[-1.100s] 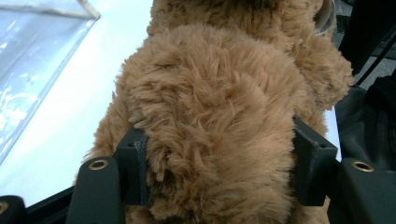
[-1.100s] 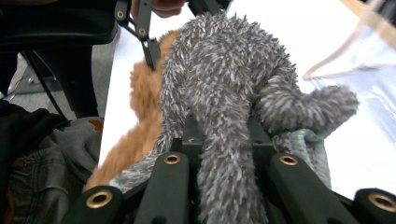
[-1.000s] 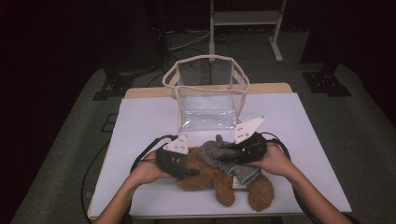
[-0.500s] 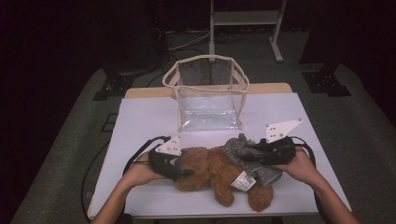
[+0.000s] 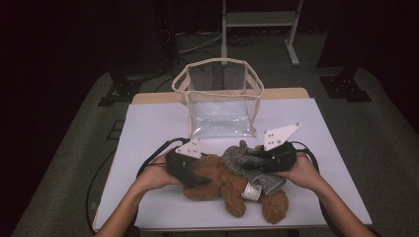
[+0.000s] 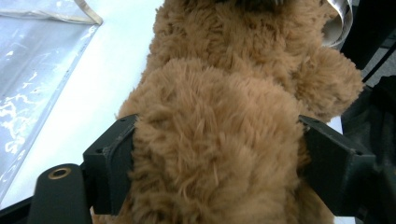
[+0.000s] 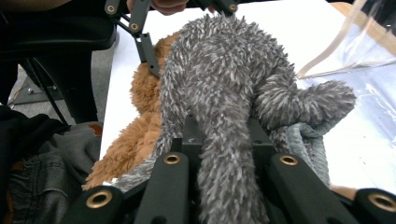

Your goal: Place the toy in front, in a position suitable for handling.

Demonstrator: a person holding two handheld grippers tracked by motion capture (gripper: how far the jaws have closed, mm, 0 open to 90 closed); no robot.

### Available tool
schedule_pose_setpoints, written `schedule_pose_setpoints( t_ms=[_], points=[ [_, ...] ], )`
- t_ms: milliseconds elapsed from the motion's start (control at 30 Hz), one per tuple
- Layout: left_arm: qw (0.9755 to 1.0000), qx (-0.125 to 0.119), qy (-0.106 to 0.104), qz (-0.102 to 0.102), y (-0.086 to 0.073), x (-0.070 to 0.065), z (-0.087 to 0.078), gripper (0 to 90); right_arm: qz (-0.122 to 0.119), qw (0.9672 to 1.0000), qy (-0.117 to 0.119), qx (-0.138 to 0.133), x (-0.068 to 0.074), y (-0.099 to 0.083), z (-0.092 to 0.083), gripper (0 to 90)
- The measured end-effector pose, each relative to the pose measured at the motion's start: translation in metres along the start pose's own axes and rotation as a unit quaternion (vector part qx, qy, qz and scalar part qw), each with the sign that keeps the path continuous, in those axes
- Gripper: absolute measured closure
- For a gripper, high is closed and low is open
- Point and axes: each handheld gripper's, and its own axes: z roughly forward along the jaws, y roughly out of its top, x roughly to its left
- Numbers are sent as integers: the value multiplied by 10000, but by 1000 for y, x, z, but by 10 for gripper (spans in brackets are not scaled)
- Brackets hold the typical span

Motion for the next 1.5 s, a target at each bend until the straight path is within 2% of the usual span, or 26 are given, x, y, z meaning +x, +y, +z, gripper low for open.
schedule_pose_setpoints(
  t_ms=[100,200,567,600,833,1033,1133,1367,1400,1467,1500],
  points=[
    [9999,109,48,69,0,-1,0,287,43,10000,-16,-49,0,-4,-5,747],
    [9999,117,73,78,-2,-3,-1,330,105,9998,-57,-138,3,-12,-13,747],
    [9999,47,135,-63,-11,-1,-6,335,369,9981,-212,-452,19,-44,-35,747],
    [9999,19,127,-99,-12,-1,-6,338,448,9973,-238,-531,22,-52,-37,747],
    [9997,30,154,-204,-22,-2,-13,347,566,9961,-278,-615,32,-70,-39,747],
    [9996,71,193,-182,-27,-5,-17,360,497,9970,-273,-529,33,-69,-34,747],
    [9995,21,187,-236,-31,-7,-19,364,458,9975,-285,-463,32,-67,-31,747],
    [9996,-154,162,-187,-33,-8,-19,346,625,9963,-281,-517,31,-78,-34,748],
    [9996,-162,154,-166,-33,-9,-18,346,645,9956,-301,-602,29,-76,-40,748],
    [9996,-185,127,-169,-32,-10,-16,355,573,9956,-418,-612,25,-67,-44,748],
    [9997,-185,93,-106,-30,-12,-14,362,528,9958,-456,-600,23,-62,-45,748]
  ],
)
